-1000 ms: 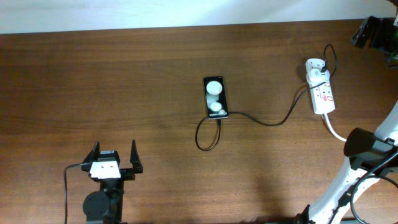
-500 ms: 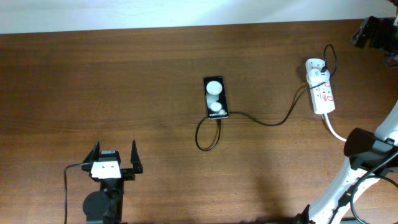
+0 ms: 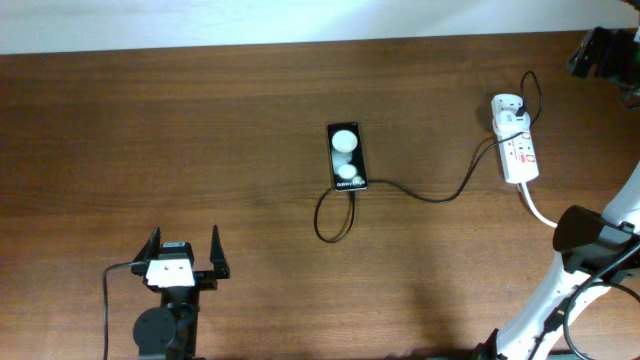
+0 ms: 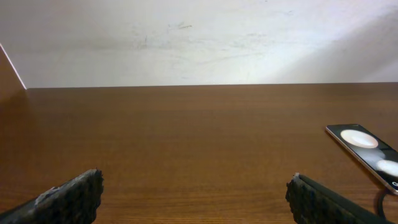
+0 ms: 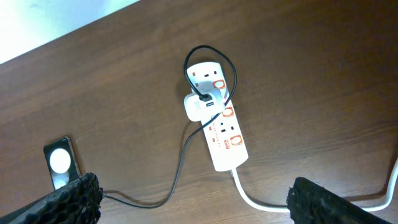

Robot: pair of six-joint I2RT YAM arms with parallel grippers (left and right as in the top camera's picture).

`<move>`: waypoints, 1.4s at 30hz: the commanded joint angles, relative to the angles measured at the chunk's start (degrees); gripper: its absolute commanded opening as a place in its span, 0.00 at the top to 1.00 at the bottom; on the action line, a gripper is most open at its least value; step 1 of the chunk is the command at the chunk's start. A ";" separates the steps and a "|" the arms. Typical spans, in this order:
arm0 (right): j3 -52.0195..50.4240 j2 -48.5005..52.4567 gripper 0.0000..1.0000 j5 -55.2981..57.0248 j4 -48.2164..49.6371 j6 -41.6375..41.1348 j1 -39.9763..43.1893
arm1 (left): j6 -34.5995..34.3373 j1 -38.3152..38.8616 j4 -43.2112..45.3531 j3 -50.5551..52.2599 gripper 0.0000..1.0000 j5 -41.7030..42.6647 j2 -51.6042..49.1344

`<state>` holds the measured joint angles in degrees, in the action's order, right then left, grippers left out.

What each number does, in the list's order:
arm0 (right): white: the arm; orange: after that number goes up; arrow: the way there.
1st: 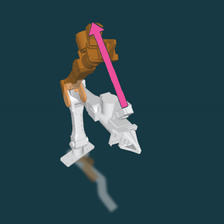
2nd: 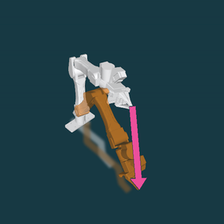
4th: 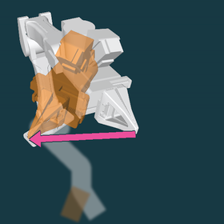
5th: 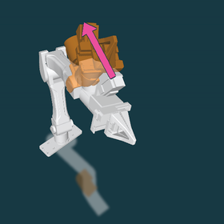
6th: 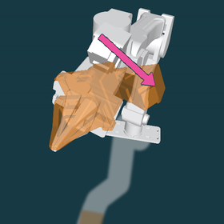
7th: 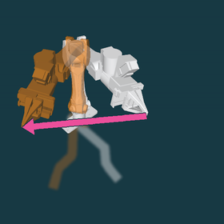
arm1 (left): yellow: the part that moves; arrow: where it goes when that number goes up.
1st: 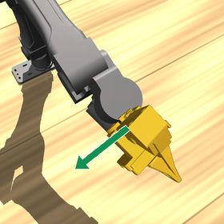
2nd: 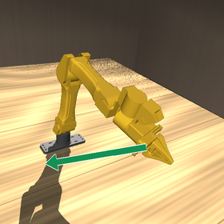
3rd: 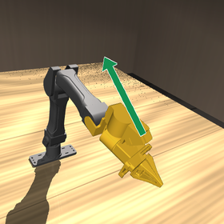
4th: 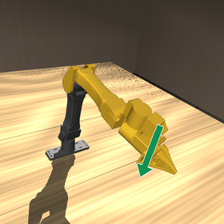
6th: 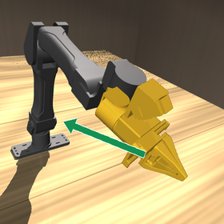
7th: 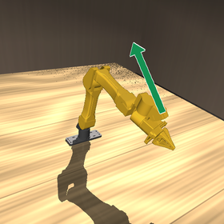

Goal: Plug charger to phone and switch on socket

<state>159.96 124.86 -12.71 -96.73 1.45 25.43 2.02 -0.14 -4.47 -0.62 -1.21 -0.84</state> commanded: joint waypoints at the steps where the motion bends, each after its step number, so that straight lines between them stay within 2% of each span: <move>1: -0.83 -1.09 0.01 -4.42 2.36 -0.48 0.04 | 1.07 -0.46 -0.35 0.11 0.01 1.46 0.55; 3: -4.96 -2.89 0.01 -6.38 6.23 -0.50 -0.11 | 1.07 -0.46 -0.35 0.11 0.01 1.46 0.55; 5: -14.38 -7.21 0.01 -6.38 13.86 -0.48 -0.90 | 1.07 -0.46 -0.35 0.11 0.01 1.46 0.55; 7: -27.91 -13.44 0.01 -6.38 22.77 -0.48 -1.62 | 1.07 -0.46 -0.35 0.11 0.01 1.46 0.55; 8: -39.36 -18.86 0.01 -6.43 29.59 -0.50 -2.23 | 1.07 -0.46 -0.35 0.11 0.01 1.46 0.55; 11: -52.63 -25.94 0.01 -8.59 40.46 -0.50 -3.65 | 1.07 -0.46 -0.35 0.11 0.01 1.46 0.55; 15: -71.84 -39.69 0.01 -10.23 63.80 -0.48 -9.57 | 1.07 -0.46 -0.37 0.11 0.01 1.46 0.55; 16: -80.02 -45.11 0.01 -10.21 73.99 -0.48 -12.15 | 1.07 -0.46 -0.35 0.11 0.01 1.46 0.55; 19: -96.10 -55.08 0.01 -9.14 90.75 -0.48 -15.82 | 1.07 -0.46 -0.35 0.11 0.01 1.46 0.55; 20: -103.36 -59.69 0.01 -9.14 95.78 -0.48 -16.90 | 1.07 -0.46 -0.35 0.11 0.01 1.46 0.55; 24: -120.17 -72.57 0.01 -9.16 107.36 -0.48 -18.36 | 1.07 -0.46 -0.35 0.11 0.01 1.46 0.55; 29: -133.35 -88.26 0.01 -7.61 111.19 -0.48 -18.36 | 1.07 -0.46 -0.35 0.11 0.01 1.46 0.55; 35: -142.09 -101.11 0.01 -7.63 111.16 -0.48 -18.43 | 1.07 -0.46 -0.35 0.11 0.01 1.46 0.55; 42: -152.91 -115.60 0.01 -3.32 111.40 -1.11 -22.49 | 1.07 -0.46 -0.35 0.11 0.01 1.46 0.55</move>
<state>10.15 12.58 -17.80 14.20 1.30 4.12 2.22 -0.19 -4.49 -0.64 -0.56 -0.62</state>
